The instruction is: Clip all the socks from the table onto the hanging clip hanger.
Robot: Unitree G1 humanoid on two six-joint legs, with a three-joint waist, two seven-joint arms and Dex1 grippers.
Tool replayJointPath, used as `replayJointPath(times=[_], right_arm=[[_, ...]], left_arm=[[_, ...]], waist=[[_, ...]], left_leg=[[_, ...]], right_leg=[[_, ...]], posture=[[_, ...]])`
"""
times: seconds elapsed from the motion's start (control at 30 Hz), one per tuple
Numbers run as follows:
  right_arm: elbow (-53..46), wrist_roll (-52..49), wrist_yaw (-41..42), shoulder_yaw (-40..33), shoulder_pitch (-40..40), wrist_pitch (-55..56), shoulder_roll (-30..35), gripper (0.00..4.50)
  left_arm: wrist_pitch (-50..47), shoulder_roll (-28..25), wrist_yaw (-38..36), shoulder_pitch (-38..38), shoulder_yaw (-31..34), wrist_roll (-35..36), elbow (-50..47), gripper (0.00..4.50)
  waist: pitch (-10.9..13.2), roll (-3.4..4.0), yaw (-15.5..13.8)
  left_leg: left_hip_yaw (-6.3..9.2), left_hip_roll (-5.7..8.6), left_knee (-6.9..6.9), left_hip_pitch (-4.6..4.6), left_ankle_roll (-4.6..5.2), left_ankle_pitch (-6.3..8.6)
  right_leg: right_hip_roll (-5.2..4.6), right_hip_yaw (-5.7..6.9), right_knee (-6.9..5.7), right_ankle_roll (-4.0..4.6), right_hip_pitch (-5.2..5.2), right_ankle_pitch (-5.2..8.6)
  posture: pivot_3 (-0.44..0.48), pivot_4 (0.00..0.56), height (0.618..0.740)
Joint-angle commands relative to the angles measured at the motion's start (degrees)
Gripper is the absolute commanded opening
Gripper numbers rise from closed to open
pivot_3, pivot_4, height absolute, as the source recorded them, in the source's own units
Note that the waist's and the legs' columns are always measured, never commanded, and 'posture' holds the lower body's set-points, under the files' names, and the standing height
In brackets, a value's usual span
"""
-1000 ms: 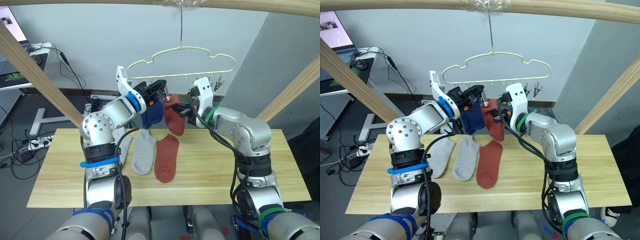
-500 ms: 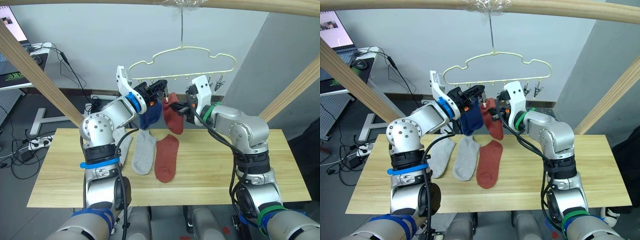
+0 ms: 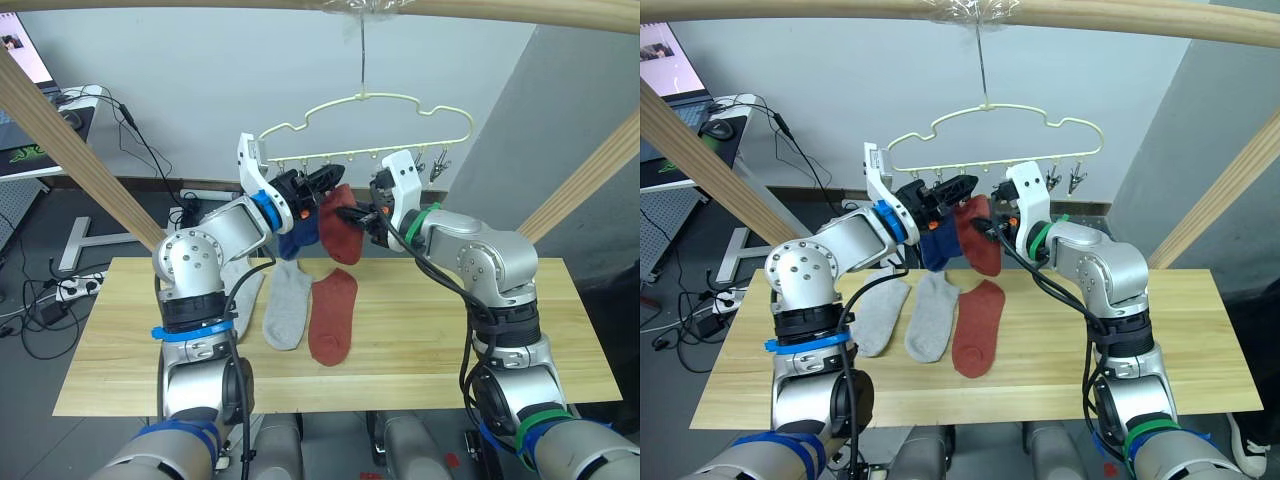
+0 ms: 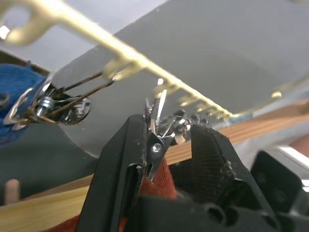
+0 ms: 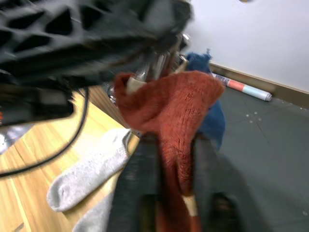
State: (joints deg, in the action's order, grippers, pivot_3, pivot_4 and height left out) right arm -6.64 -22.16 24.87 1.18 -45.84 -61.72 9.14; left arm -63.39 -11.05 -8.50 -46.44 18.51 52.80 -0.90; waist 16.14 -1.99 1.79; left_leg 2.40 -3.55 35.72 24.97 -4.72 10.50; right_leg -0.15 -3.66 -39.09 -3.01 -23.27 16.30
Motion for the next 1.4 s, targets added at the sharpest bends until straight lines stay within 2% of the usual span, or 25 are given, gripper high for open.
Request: replayJointPath(times=[0.03, 0.23, 0.27, 0.4, 0.6, 0.83, 1.0, 1.2, 1.3, 1.33, 1.4], right_arm=[[-2.96, -0.96, 0.34, 0.22, 0.96, 0.63, 1.05, 2.18], [-6.16, -1.65, 0.11, 0.72, 4.22, -0.81, 2.36, 4.28], [-7.08, -1.79, 0.11, 0.82, 4.95, -1.26, 2.58, 4.49], [-11.23, -1.76, -0.33, 1.89, 7.60, -2.81, 4.60, 4.49], [-20.41, -0.30, -4.72, 3.19, 12.27, -4.97, 6.85, 4.49], [-28.74, 5.25, -15.32, 4.08, 15.75, -4.44, 3.78, 4.49], [-28.24, 10.00, -23.98, 2.36, 14.59, -1.59, -2.96, 4.49], [-27.45, 12.54, -28.06, 2.10, 12.42, -0.22, -7.64, 4.49], [-27.61, 13.10, -29.00, 2.37, 12.06, -0.56, -9.31, 3.93], [-27.69, 13.09, -28.99, 2.69, 11.93, -0.74, -9.63, 3.62], [-27.64, 13.02, -29.24, 2.74, 11.55, -1.17, -10.55, 3.62]], left_arm=[[-1.51, -4.78, -5.39, 2.97, -3.54, 0.20, -5.86, 1.74], [-0.04, -11.98, -11.73, 8.98, -6.49, -0.61, -11.68, 1.74], [1.16, -13.42, -13.34, 10.03, -7.36, -1.46, -12.88, 1.74], [11.80, -17.48, -20.07, 14.59, -10.69, -8.15, -17.41, 1.74], [22.71, -22.39, -28.85, 18.50, -13.20, -14.34, -19.82, 1.74], [31.43, -26.21, -38.60, 15.84, -14.36, -17.93, -16.57, 1.74], [31.87, -26.64, -43.70, 11.27, -13.64, -16.22, -12.06, 1.74], [26.68, -27.83, -48.99, 4.37, -13.74, -12.89, -7.20, 1.74], [24.75, -27.94, -50.35, 1.75, -13.86, -12.10, -5.48, 1.74], [24.45, -27.99, -50.90, 1.14, -14.01, -12.03, -5.07, 1.74], [24.75, -27.82, -51.89, 0.26, -14.24, -12.39, -4.34, 1.74]], waist=[[-0.01, 0.02, 0.04], [-0.02, 0.03, -0.10], [-0.02, 0.03, -0.14], [-0.03, 0.04, -0.33], [-0.04, 0.04, -0.71], [-0.09, 0.05, -1.31], [-0.19, 0.01, -1.64], [-0.19, 0.01, -1.65], [-0.19, 0.01, -1.65], [-0.19, 0.01, -1.64], [-0.19, 0.01, -1.63]], left_leg=[[0.00, 0.00, -0.01, 0.00, 0.00, 0.00], [0.01, -0.02, -0.02, 0.01, 0.00, 0.00], [0.01, -0.02, -0.02, 0.01, 0.00, 0.00], [0.01, -0.02, -0.03, 0.01, 0.00, 0.00], [0.00, -0.02, -0.03, 0.01, 0.00, 0.00], [-0.01, -0.03, -0.03, 0.01, 0.00, 0.00], [-0.01, -0.04, -0.02, 0.01, 0.01, 0.00], [-0.01, -0.04, -0.01, 0.04, 0.01, 0.00], [0.01, -0.05, -0.04, 0.04, 0.01, 0.00], [0.02, -0.05, -0.04, 0.04, 0.01, 0.00], [0.01, -0.05, -0.04, 0.04, 0.01, 0.01]], right_leg=[[0.00, -0.01, 0.00, 0.00, -0.01, 0.00], [0.00, 0.01, -0.01, 0.00, -0.02, 0.00], [0.00, 0.00, -0.01, 0.00, -0.02, 0.00], [0.00, 0.01, 0.00, 0.00, -0.02, 0.00], [-0.01, 0.01, 0.01, 0.01, -0.02, 0.00], [0.01, 0.00, 0.01, 0.02, -0.04, 0.00], [0.02, 0.01, 0.01, 0.02, -0.04, 0.00], [0.02, 0.02, 0.01, 0.03, -0.05, -0.01], [0.02, 0.06, 0.00, 0.03, -0.06, -0.01], [0.02, 0.06, 0.00, 0.03, -0.06, -0.01], [0.02, 0.06, 0.00, 0.03, -0.06, -0.01]], posture=[[0.030, 0.211, 0.740], [0.061, 0.206, 0.740], [0.067, 0.205, 0.740], [0.089, 0.201, 0.740], [0.116, 0.191, 0.740], [0.116, 0.184, 0.740], [0.108, 0.183, 0.740], [0.103, 0.193, 0.740], [0.102, 0.196, 0.740], [0.102, 0.196, 0.740], [0.098, 0.199, 0.740]])
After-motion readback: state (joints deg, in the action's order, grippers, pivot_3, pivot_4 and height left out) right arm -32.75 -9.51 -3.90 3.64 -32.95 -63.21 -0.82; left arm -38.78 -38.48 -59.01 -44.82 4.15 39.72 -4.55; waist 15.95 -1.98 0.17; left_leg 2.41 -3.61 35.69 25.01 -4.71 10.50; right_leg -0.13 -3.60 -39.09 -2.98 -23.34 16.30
